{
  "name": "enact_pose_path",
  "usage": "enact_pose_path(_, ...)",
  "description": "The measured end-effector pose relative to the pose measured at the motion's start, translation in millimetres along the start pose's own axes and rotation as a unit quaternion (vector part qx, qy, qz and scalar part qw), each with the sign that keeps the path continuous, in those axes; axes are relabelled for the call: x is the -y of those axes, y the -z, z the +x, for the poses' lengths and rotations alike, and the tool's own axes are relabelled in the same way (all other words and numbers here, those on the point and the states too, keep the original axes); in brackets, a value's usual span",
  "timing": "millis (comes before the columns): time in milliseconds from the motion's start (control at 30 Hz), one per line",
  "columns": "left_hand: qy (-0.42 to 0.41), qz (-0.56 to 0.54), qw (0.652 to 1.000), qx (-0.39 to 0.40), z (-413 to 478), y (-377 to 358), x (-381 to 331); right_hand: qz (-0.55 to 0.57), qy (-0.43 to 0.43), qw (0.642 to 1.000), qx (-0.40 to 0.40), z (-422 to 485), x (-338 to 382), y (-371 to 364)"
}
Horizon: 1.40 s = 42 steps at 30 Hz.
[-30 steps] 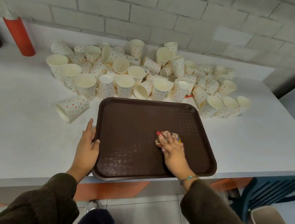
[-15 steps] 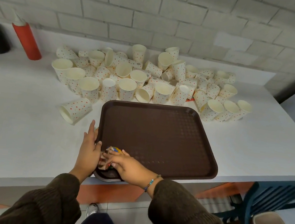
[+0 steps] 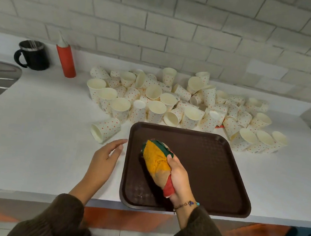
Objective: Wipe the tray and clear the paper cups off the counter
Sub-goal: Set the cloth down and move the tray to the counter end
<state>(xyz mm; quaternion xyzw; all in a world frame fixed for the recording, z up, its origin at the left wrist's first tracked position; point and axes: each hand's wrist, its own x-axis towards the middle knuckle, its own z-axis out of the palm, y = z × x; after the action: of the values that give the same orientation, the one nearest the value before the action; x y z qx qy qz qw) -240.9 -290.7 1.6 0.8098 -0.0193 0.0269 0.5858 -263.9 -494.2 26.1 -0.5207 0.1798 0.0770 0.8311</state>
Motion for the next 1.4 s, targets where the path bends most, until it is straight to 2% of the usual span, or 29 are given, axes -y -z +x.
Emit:
enact_pose_path(167,-0.001,-0.043,0.999,-0.012,20.8,74.5,-18.6,0.029,-0.016,0.999,0.038,24.6,-3.7,-71.1)
enact_pose_path(267,0.009,-0.037,0.999,-0.035,38.8,130.5,-12.3,0.005,-0.027,0.999,0.046,50.8,-13.7,-129.9)
enact_pose_path(600,0.066,-0.054,0.988,-0.126,101.8,320.9,38.6,-0.054,-0.003,0.991,0.120,164.3,-43.2,-367.0)
enact_pose_path(733,0.079,-0.061,0.986,-0.137,117.9,363.9,54.6,-0.099,0.023,0.989,0.108,208.4,-57.8,-439.7)
enact_pose_path(867,0.086,-0.081,0.981,-0.155,135.6,396.7,75.6,-0.218,0.055,0.974,0.041,257.7,-83.9,-498.4)
enact_pose_path(933,0.095,-0.095,0.977,-0.165,143.6,405.3,86.1,-0.264,0.066,0.962,0.027,276.8,-95.4,-516.1)
enact_pose_path(1033,0.105,-0.086,0.976,-0.171,151.7,412.0,101.1,-0.336,0.060,0.938,0.050,293.6,-108.9,-529.7)
enact_pose_path(1133,0.107,-0.076,0.980,-0.153,154.0,409.8,109.8,-0.368,0.056,0.927,0.055,292.7,-117.8,-529.6)
enact_pose_path(1233,0.112,-0.087,0.981,-0.129,149.8,393.9,107.3,-0.337,0.088,0.933,0.086,255.9,-113.2,-513.6)
enact_pose_path(1333,0.111,-0.091,0.985,-0.098,142.1,365.7,94.8,-0.282,0.110,0.938,0.170,196.8,-93.7,-468.3)
enact_pose_path(1400,0.111,-0.098,0.986,-0.072,134.7,343.0,83.6,-0.266,0.120,0.938,0.186,159.6,-76.6,-429.6)
